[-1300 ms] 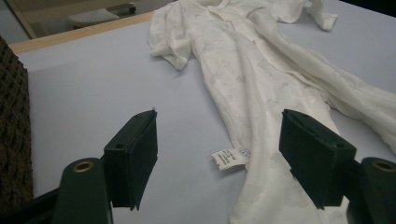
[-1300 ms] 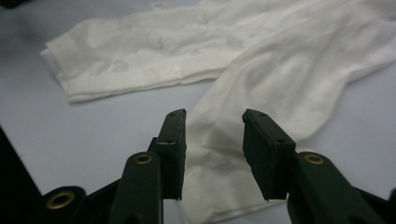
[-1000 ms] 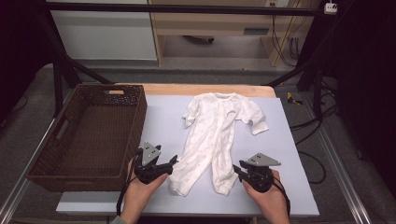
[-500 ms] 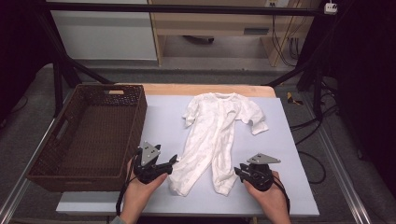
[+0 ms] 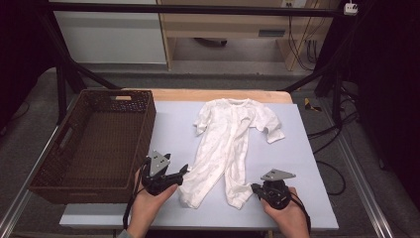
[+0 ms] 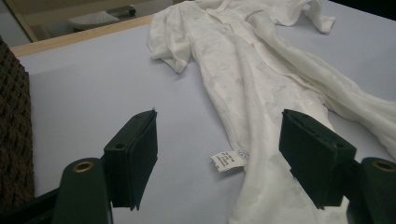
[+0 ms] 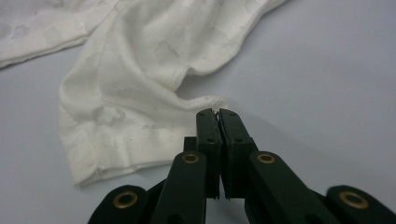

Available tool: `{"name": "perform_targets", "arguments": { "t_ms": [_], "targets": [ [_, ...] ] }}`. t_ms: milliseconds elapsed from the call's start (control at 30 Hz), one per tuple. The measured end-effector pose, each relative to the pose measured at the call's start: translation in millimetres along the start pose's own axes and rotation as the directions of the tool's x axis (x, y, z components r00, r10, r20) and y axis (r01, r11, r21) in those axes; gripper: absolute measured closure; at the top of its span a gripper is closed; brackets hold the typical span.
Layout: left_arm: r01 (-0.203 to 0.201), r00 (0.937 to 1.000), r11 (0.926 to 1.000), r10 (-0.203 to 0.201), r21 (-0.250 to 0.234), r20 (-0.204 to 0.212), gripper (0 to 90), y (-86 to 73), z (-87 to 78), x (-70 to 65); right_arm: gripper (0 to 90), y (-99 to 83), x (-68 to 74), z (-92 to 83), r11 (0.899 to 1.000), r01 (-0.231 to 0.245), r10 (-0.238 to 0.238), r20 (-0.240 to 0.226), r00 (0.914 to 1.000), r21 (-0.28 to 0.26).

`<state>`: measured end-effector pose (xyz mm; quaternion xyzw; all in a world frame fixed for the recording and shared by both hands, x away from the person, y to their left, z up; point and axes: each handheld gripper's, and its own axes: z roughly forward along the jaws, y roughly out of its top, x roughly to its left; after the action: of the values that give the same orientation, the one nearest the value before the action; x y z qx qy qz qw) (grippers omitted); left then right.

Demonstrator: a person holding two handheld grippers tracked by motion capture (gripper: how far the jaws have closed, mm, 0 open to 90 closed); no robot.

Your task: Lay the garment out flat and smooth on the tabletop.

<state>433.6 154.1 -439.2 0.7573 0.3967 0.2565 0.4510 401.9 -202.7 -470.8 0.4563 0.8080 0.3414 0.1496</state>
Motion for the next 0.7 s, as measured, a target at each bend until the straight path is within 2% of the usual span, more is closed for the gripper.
{"name": "perform_targets", "arguments": {
  "t_ms": [233,367,433,533,633,700],
  "targets": [
    [0.0,1.0,1.0,0.0,0.002,0.0,27.5,-0.1,0.4,0.6,88.4,-18.1,12.4,-30.9,1.0,0.0,0.0,0.027,0.9996,-0.004],
    [-0.002,1.0,1.0,0.002,0.005,-0.005,27.5,-0.7,0.7,0.3,88.2,-26.2,22.4,-39.0,1.0,0.005,-0.005,-0.018,0.9998,0.012],
    [-0.008,1.0,0.9999,0.008,0.007,-0.004,27.5,-0.7,0.9,-1.0,85.6,-26.8,25.6,-39.7,1.0,0.024,-0.024,-0.028,0.9993,0.007],
    [-0.012,0.9999,0.9999,0.012,0.006,-0.001,27.5,-0.4,0.9,-2.9,73.6,-23.1,23.8,-39.3,0.999,0.022,-0.024,-0.027,0.9994,-0.046],
    [-0.018,0.9998,0.9998,0.018,0.007,-0.003,27.5,-0.2,1.1,-3.0,70.0,-16.3,17.1,-39.8,0.995,0.003,-0.004,-0.009,1.0,-0.103],
    [-0.018,0.9998,0.9998,0.018,0.009,-0.004,27.5,-0.7,1.6,-3.0,69.6,-8.8,9.7,-35.7,0.993,-0.019,0.021,0.01,0.9997,-0.118]
  ]
}}
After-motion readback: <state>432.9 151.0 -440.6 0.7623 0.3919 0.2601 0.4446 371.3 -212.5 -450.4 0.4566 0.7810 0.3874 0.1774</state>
